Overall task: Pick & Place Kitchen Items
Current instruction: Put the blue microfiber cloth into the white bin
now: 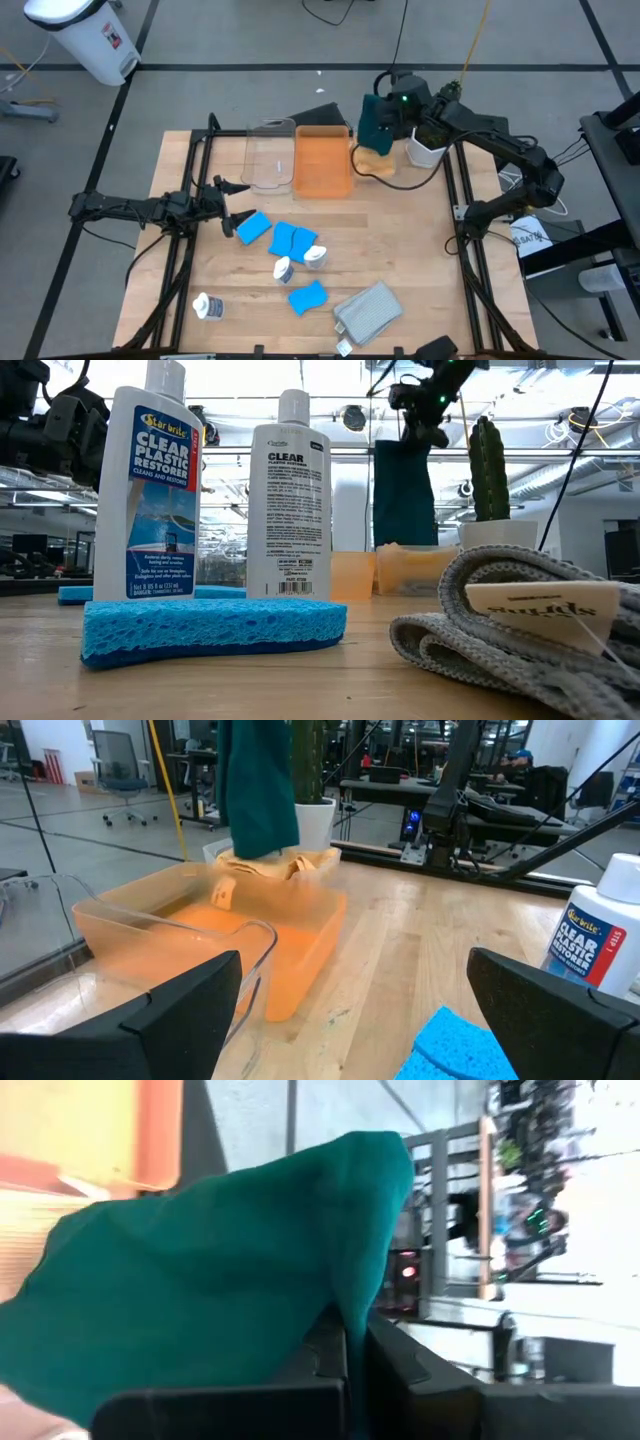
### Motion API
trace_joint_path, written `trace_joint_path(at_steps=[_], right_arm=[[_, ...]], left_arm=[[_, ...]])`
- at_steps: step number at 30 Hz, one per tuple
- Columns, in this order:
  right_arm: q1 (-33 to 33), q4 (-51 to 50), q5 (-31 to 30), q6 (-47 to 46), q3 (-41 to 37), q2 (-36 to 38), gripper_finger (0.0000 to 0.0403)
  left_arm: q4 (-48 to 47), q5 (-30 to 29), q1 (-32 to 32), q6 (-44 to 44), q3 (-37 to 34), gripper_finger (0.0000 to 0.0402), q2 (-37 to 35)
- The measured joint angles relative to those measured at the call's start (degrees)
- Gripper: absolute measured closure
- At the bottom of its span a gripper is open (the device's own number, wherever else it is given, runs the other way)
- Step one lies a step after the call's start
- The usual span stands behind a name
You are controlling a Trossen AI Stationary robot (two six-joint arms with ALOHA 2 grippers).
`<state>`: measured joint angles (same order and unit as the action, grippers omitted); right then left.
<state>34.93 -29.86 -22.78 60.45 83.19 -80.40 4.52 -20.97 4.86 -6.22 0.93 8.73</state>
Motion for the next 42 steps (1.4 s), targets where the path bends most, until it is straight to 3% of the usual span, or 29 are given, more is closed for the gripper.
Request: trace_joint_path(at_steps=[8, 19, 28, 31, 34, 37, 42], right_arm=[[1.23, 9.84, -2.84, 7.31, -2.72, 0.04, 0.0403], [2.24, 2.82, -0.91, 1.66, -4.45, 0.02, 0.0403], [1.69, 1.31, 0.54, 2.6, -6.88, 0.03, 0.0403], [1.11, 3.46, -1.38, 6.06, -6.99, 0.22, 0.0403], [0.49, 11.44, -5.83, 10.72, -6.99, 0.85, 0.0403], [0.58, 19.13, -5.85, 16.63, -6.85, 1.5, 0.0403], [0.94, 15.61, -5.71, 27.82, -6.98, 1.38, 0.0403]], left_arm=[[0.02, 0.01, 0.0, 0.0, 0.01, 0.0007, -0.01], [0.01, 0.02, 0.0, 0.0, 0.0, 0.0007, 0.0], [0.02, 0.01, 0.0, 0.0, 0.02, 0.0007, 0.0], [0.01, 0.01, -0.01, 0.0, 0.02, 0.0007, -0.01], [0.02, 0.02, -0.01, 0.0, 0.01, 0.0007, -0.02], [0.0, 0.02, 0.0, 0.0, 0.0, 0.0007, -0.02], [0.01, 0.01, -0.01, 0.0, 0.01, 0.0007, 0.0]])
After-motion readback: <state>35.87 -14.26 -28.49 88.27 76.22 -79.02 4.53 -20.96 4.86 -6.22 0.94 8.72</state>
